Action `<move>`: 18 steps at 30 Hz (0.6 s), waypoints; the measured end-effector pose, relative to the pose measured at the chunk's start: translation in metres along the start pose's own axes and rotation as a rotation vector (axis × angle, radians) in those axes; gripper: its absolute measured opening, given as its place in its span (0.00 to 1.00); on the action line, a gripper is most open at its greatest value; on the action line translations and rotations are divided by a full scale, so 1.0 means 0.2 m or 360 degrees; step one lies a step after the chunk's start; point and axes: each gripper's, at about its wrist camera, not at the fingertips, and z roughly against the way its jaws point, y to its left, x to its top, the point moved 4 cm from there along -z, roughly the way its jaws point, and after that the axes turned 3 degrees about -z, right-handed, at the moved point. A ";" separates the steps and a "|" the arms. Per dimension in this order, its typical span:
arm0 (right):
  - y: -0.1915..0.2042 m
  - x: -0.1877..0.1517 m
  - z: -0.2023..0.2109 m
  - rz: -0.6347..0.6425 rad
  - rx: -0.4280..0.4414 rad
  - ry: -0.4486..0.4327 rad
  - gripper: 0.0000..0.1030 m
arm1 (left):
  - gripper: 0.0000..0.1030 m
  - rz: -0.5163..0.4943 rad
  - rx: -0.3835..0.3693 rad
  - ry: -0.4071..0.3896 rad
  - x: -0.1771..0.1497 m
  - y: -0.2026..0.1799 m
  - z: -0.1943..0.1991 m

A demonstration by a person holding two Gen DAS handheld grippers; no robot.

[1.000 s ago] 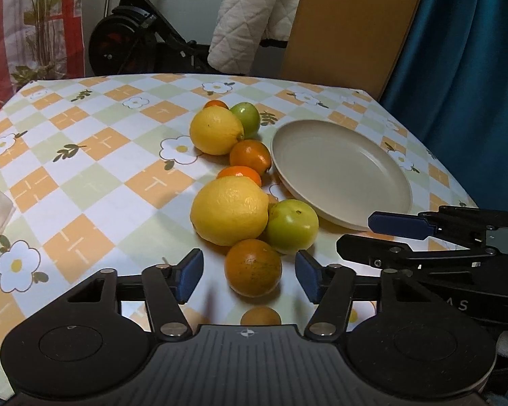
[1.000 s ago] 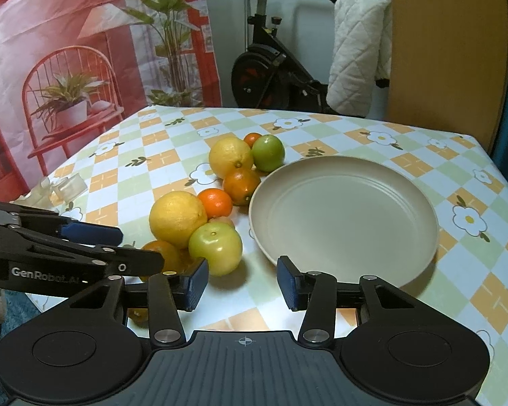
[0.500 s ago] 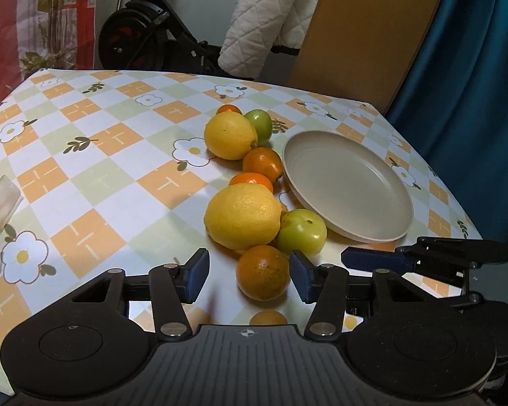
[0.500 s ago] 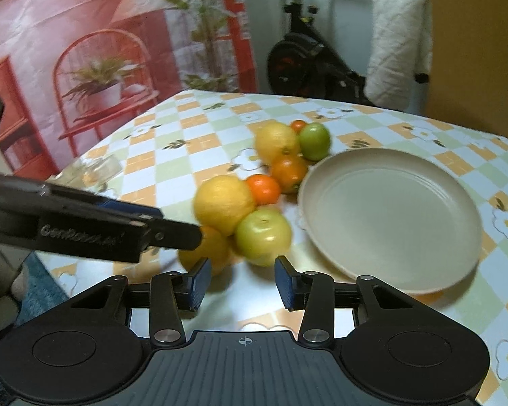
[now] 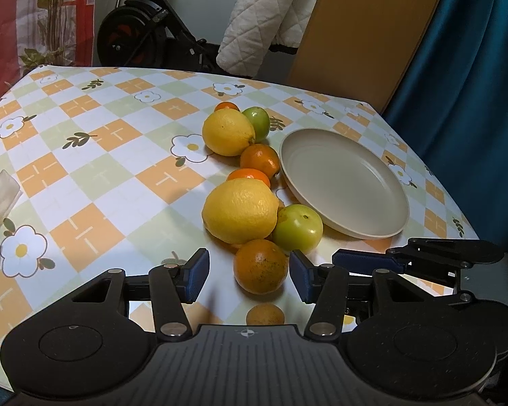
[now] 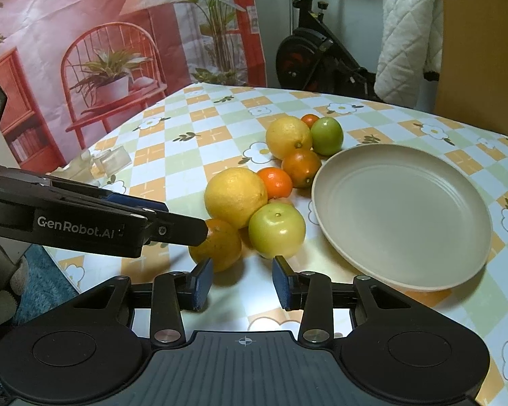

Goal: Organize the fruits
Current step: 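Close the left gripper around the orange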

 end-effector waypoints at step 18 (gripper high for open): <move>0.07 0.01 -0.09 0.0070 0.0082 -0.0012 0.34 | 0.42 0.0138 -0.0133 0.0063 0.00 0.07 -0.11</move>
